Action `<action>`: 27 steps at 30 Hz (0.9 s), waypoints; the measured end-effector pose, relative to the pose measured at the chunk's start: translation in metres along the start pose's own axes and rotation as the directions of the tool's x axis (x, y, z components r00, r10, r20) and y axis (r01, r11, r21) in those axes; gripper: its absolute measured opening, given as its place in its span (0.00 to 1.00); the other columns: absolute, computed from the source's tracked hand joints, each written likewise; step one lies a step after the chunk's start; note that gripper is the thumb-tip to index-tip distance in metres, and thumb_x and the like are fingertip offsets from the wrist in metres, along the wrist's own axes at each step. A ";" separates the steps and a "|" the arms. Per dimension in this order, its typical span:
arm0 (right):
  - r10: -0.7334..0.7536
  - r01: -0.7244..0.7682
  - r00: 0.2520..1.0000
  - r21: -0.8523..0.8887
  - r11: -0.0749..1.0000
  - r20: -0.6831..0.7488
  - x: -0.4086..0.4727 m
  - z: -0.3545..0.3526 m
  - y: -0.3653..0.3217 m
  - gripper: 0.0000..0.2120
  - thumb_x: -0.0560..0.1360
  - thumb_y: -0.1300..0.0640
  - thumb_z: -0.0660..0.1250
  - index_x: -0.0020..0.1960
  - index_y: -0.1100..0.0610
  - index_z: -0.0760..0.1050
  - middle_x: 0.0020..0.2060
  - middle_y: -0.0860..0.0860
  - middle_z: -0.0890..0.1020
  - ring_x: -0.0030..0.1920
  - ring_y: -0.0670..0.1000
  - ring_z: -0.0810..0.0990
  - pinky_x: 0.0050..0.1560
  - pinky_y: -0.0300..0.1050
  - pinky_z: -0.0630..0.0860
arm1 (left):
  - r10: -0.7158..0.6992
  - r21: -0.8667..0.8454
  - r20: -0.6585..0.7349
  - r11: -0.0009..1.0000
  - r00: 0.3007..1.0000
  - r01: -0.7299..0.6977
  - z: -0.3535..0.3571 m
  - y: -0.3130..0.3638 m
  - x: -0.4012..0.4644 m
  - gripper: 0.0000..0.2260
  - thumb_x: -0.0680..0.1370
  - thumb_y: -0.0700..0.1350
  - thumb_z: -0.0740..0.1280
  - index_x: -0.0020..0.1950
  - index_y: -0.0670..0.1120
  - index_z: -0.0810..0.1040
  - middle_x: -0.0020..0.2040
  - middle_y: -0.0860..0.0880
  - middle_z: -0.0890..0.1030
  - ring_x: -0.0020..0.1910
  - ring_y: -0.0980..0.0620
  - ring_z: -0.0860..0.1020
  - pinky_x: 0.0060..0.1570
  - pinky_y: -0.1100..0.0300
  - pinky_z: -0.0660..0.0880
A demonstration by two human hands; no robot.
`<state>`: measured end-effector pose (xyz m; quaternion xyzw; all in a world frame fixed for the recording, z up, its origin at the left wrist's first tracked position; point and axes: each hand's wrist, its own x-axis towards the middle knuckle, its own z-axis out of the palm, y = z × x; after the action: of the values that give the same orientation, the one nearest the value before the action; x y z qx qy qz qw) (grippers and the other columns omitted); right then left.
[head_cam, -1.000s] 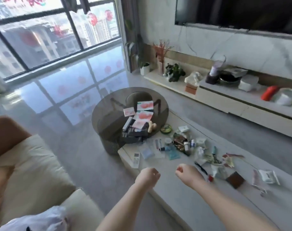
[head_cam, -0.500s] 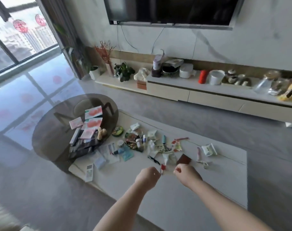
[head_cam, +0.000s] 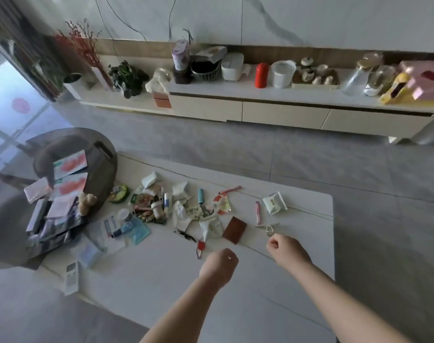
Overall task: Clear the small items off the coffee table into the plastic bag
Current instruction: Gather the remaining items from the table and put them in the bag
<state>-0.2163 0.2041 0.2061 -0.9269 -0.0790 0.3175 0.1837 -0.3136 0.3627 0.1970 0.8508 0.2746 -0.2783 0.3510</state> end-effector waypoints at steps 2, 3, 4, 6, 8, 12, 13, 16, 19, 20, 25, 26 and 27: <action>0.014 -0.014 1.000 0.021 1.000 -0.008 0.027 0.012 0.011 0.10 0.77 0.54 0.59 0.53 0.55 0.76 0.51 0.52 0.81 0.52 0.54 0.78 0.46 0.41 0.73 | -0.035 -0.046 -0.002 0.998 0.999 0.035 0.008 -0.002 0.030 0.12 0.80 0.45 0.58 0.59 0.46 0.78 0.57 0.45 0.81 0.55 0.46 0.79 0.50 0.60 0.75; 0.018 -0.018 1.000 0.024 1.000 -0.010 0.041 0.020 0.016 0.11 0.77 0.53 0.60 0.55 0.55 0.76 0.52 0.52 0.81 0.53 0.54 0.77 0.47 0.41 0.72 | -0.049 -0.053 -0.004 0.997 0.999 0.048 0.013 -0.005 0.047 0.13 0.80 0.47 0.59 0.61 0.48 0.77 0.58 0.46 0.80 0.56 0.46 0.78 0.51 0.60 0.75; 0.025 -0.025 1.000 0.029 0.999 -0.012 0.054 0.029 0.021 0.12 0.77 0.53 0.60 0.58 0.54 0.75 0.55 0.52 0.80 0.56 0.53 0.77 0.49 0.41 0.72 | -0.069 -0.064 -0.004 0.996 0.998 0.069 0.018 -0.008 0.063 0.14 0.80 0.48 0.59 0.63 0.49 0.75 0.59 0.46 0.79 0.57 0.47 0.78 0.51 0.60 0.75; 0.041 -0.041 0.999 0.034 0.999 -0.014 0.081 0.050 0.032 0.16 0.77 0.52 0.61 0.64 0.54 0.71 0.61 0.52 0.76 0.61 0.53 0.75 0.55 0.42 0.71 | -0.106 -0.097 -0.011 0.990 0.994 0.105 0.030 -0.018 0.098 0.16 0.79 0.50 0.60 0.67 0.52 0.72 0.62 0.48 0.77 0.58 0.49 0.77 0.52 0.62 0.75; 0.070 -0.070 0.998 0.028 0.997 -0.003 0.106 0.071 0.044 0.19 0.78 0.52 0.61 0.67 0.54 0.68 0.64 0.53 0.73 0.64 0.53 0.73 0.57 0.43 0.70 | -0.104 -0.098 -0.021 0.990 0.994 0.102 0.045 -0.028 0.133 0.18 0.79 0.51 0.61 0.69 0.51 0.70 0.64 0.49 0.76 0.60 0.49 0.76 0.56 0.59 0.75; 0.145 -0.144 0.989 0.025 0.989 -0.006 0.153 0.107 0.067 0.20 0.78 0.53 0.60 0.69 0.54 0.66 0.64 0.55 0.71 0.63 0.56 0.73 0.58 0.46 0.71 | -0.082 -0.044 -0.066 0.996 0.994 0.079 0.069 -0.042 0.195 0.14 0.78 0.49 0.62 0.62 0.46 0.73 0.58 0.45 0.78 0.55 0.46 0.77 0.52 0.56 0.75; 0.165 -0.164 0.986 0.034 0.986 -0.010 0.164 0.114 0.071 0.20 0.78 0.53 0.60 0.69 0.54 0.66 0.64 0.56 0.71 0.63 0.56 0.73 0.58 0.47 0.71 | -0.083 -0.044 -0.074 0.996 0.994 0.080 0.074 -0.045 0.209 0.13 0.77 0.48 0.62 0.59 0.45 0.75 0.55 0.45 0.79 0.54 0.45 0.77 0.51 0.55 0.76; 0.221 -0.218 0.975 0.082 0.973 -0.032 0.196 0.129 0.079 0.19 0.78 0.53 0.61 0.67 0.55 0.67 0.62 0.57 0.72 0.61 0.58 0.73 0.57 0.48 0.71 | -0.081 -0.009 -0.091 0.997 0.993 0.080 0.087 -0.052 0.246 0.09 0.75 0.44 0.61 0.52 0.42 0.75 0.50 0.43 0.79 0.52 0.42 0.77 0.50 0.53 0.76; 0.254 -0.243 0.965 0.133 0.961 -0.071 0.223 0.140 0.084 0.18 0.77 0.53 0.61 0.65 0.57 0.69 0.60 0.58 0.73 0.60 0.59 0.74 0.56 0.49 0.72 | -0.055 0.034 -0.155 0.998 0.986 0.061 0.099 -0.060 0.276 0.07 0.75 0.42 0.60 0.49 0.43 0.75 0.51 0.42 0.78 0.53 0.42 0.75 0.50 0.52 0.73; 0.266 -0.253 0.961 0.140 0.957 -0.081 0.231 0.144 0.085 0.18 0.77 0.53 0.61 0.65 0.57 0.69 0.60 0.58 0.73 0.59 0.59 0.74 0.56 0.49 0.73 | -0.040 0.027 -0.178 0.999 0.983 0.045 0.103 -0.062 0.284 0.09 0.75 0.42 0.60 0.52 0.44 0.77 0.53 0.42 0.78 0.55 0.42 0.74 0.52 0.53 0.72; 0.350 -0.318 0.924 0.201 0.927 -0.155 0.260 0.163 0.094 0.18 0.78 0.52 0.61 0.64 0.59 0.69 0.60 0.58 0.74 0.60 0.59 0.74 0.54 0.49 0.72 | -0.019 0.087 -0.294 0.995 0.956 0.046 0.120 -0.069 0.308 0.19 0.76 0.45 0.64 0.67 0.47 0.70 0.63 0.45 0.70 0.64 0.45 0.67 0.59 0.53 0.69; 0.366 -0.326 0.916 0.224 0.918 -0.166 0.263 0.167 0.097 0.17 0.78 0.52 0.61 0.63 0.59 0.71 0.59 0.59 0.75 0.60 0.60 0.75 0.53 0.49 0.72 | -0.013 0.115 -0.315 0.992 0.949 0.051 0.123 -0.070 0.310 0.21 0.76 0.46 0.65 0.68 0.48 0.68 0.64 0.45 0.70 0.64 0.45 0.67 0.60 0.53 0.68; 0.379 -0.334 0.909 0.245 0.910 -0.172 0.266 0.170 0.099 0.16 0.78 0.52 0.62 0.61 0.60 0.72 0.57 0.59 0.77 0.59 0.60 0.75 0.52 0.49 0.72 | -0.010 0.129 -0.331 0.990 0.944 0.056 0.126 -0.071 0.311 0.23 0.75 0.47 0.67 0.68 0.48 0.66 0.64 0.46 0.70 0.65 0.45 0.68 0.61 0.53 0.67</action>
<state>-0.1087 0.2319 -0.1057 -0.9298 0.1469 0.2500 0.2268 -0.1798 0.3958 -0.1174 0.9026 0.3241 -0.1563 0.2363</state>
